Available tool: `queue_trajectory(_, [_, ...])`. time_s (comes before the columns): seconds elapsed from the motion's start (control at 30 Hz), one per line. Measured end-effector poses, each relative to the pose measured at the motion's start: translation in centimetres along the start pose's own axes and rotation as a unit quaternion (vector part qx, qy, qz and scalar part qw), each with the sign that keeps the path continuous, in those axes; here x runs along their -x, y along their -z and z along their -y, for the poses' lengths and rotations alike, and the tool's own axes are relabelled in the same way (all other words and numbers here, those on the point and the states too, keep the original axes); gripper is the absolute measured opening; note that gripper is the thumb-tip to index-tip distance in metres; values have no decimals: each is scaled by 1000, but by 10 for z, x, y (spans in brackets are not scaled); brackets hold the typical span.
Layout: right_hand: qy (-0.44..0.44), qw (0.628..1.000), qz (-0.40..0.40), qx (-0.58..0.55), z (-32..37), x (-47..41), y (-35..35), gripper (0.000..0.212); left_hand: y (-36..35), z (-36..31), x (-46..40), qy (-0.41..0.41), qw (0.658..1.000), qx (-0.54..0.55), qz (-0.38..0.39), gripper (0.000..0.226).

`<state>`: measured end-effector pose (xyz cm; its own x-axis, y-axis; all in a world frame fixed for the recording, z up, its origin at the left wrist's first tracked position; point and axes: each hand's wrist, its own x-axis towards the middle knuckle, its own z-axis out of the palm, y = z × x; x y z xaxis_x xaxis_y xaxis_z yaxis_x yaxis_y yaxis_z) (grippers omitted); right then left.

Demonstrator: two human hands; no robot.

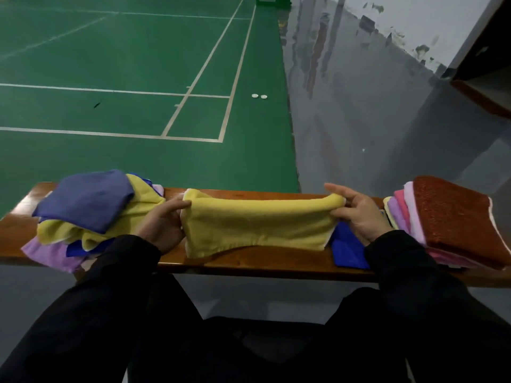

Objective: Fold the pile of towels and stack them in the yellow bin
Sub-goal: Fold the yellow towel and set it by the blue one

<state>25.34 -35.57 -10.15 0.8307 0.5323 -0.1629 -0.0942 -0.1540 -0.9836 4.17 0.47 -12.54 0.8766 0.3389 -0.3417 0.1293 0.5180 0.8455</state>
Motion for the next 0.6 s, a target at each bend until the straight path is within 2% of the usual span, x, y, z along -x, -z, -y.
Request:
queue_trajectory(0.03, [19, 998, 4, 63, 4, 2, 4, 59, 1, -3, 3, -12, 1000, -8, -6, 42])
queue_trajectory(0.13, [71, 973, -7, 219, 16, 9, 12, 48, -9, -10, 18, -96, 994, -47, -36, 7])
queue_trajectory(0.17, [89, 964, -18, 249, 21, 12, 14, 39, -15, -14, 25, -131, 988, -58, -54, 7])
queue_trajectory(0.27, [134, 944, -22, 301, 40, 24, 22, 19, -24, -27, 47, -237, 964, -87, -87, 26])
queue_trajectory(0.33, [138, 961, 8, 240, 57, 34, 24, 8, -27, -38, 62, -279, 955, -82, -56, 19])
queue_trajectory(0.43, [135, 988, 30, 69, 79, 46, 18, 3, -37, -51, 77, -294, 954, -60, -18, 33])
queue_trajectory(0.47, [132, 991, 24, 22, 84, 48, 15, 4, -40, -53, 77, -301, 952, -54, -16, 32])
queue_trajectory(0.6, [73, 995, -26, -66, 83, 27, 6, 23, -39, -46, 49, -251, 963, -55, -83, 17])
